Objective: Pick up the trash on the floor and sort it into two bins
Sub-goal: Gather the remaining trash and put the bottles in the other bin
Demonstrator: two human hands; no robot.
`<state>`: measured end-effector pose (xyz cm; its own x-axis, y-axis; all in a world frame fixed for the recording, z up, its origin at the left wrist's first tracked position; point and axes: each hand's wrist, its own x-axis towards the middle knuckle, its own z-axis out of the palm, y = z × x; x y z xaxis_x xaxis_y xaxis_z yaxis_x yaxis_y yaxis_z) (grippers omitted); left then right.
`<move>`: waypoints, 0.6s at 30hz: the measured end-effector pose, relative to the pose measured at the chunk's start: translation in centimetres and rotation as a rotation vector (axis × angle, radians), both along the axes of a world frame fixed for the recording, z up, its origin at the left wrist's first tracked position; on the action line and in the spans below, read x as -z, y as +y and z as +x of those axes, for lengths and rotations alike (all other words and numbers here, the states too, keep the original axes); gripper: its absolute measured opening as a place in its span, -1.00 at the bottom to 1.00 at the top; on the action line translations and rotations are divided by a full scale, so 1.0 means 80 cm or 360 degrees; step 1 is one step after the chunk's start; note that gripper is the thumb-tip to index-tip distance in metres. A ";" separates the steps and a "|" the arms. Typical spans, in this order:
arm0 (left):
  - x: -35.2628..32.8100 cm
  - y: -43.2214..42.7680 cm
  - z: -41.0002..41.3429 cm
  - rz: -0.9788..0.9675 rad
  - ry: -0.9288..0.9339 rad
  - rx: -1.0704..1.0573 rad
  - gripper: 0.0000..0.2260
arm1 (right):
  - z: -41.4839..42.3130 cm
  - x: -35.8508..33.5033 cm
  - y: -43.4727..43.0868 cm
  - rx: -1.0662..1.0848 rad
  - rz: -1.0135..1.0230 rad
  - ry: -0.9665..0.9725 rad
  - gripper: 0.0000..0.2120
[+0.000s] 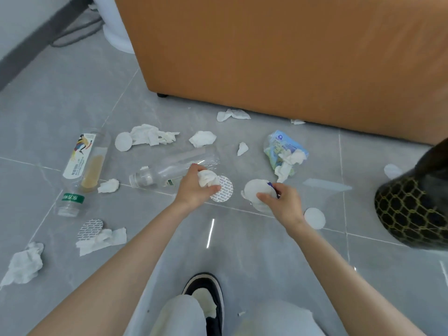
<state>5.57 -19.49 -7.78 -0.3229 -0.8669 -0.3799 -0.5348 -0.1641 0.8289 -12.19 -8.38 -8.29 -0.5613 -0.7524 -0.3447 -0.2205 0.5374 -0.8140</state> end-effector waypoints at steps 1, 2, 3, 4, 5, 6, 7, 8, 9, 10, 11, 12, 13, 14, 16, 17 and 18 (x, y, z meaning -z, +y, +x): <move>-0.019 0.000 -0.019 -0.0025 0.0029 0.0057 -0.60 | -0.014 -0.018 0.007 0.0052 -0.0045 0.0018 -0.92; -0.037 0.000 -0.037 -0.0052 0.0061 0.0109 -0.60 | -0.029 -0.037 0.014 0.0102 -0.0073 0.0059 -0.94; -0.056 0.001 -0.054 -0.0080 0.0093 0.0159 -0.60 | -0.042 -0.054 0.021 0.0154 -0.0100 0.0110 -0.94; -0.077 0.005 -0.074 -0.0108 0.0124 0.0227 -0.60 | -0.058 -0.075 0.032 0.0214 -0.0125 0.0168 -0.91; -0.101 0.008 -0.095 -0.0138 0.0150 0.0311 -0.61 | -0.075 -0.098 0.045 0.0275 -0.0159 0.0226 -0.88; -0.122 0.012 -0.113 -0.0168 0.0170 0.0398 -0.61 | -0.088 -0.118 0.056 0.0316 -0.0186 0.0277 -0.88; -0.146 0.017 -0.135 -0.0205 0.0195 0.0502 -0.62 | -0.103 -0.139 0.072 0.0364 -0.0205 0.0329 -0.89; -0.169 0.023 -0.154 -0.0251 0.0213 0.0605 -0.63 | -0.116 -0.158 0.087 0.0410 -0.0217 0.0372 -0.89; -0.192 0.031 -0.176 -0.0300 0.0222 0.0707 -0.64 | -0.129 -0.176 0.106 0.0468 -0.0229 0.0406 -0.87; -0.214 0.041 -0.198 -0.0344 0.0223 0.0798 -0.65 | -0.142 -0.193 0.125 0.0528 -0.0236 0.0429 -0.85; -0.232 0.050 -0.218 -0.0375 0.0224 0.0866 -0.66 | -0.152 -0.206 0.143 0.0575 -0.0233 0.0442 -0.85; -0.248 0.060 -0.237 -0.0384 0.0235 0.0928 -0.66 | -0.159 -0.216 0.160 0.0622 -0.0233 0.0445 -0.88; -0.265 0.076 -0.259 -0.0375 0.0261 0.1011 -0.66 | -0.167 -0.228 0.182 0.0689 -0.0234 0.0444 -0.91; -0.277 0.092 -0.277 -0.0362 0.0277 0.1089 -0.66 | -0.173 -0.236 0.203 0.0749 -0.0239 0.0434 -0.93; -0.299 0.136 -0.317 -0.0385 0.0273 0.1281 -0.65 | -0.183 -0.252 0.253 0.0880 -0.0245 0.0441 -0.90; -0.304 0.156 -0.330 -0.0394 0.0262 0.1361 -0.65 | -0.184 -0.257 0.274 0.0908 -0.0234 0.0458 -0.90; -0.309 0.180 -0.345 -0.0390 0.0266 0.1458 -0.66 | -0.186 -0.263 0.300 0.0950 -0.0208 0.0491 -0.89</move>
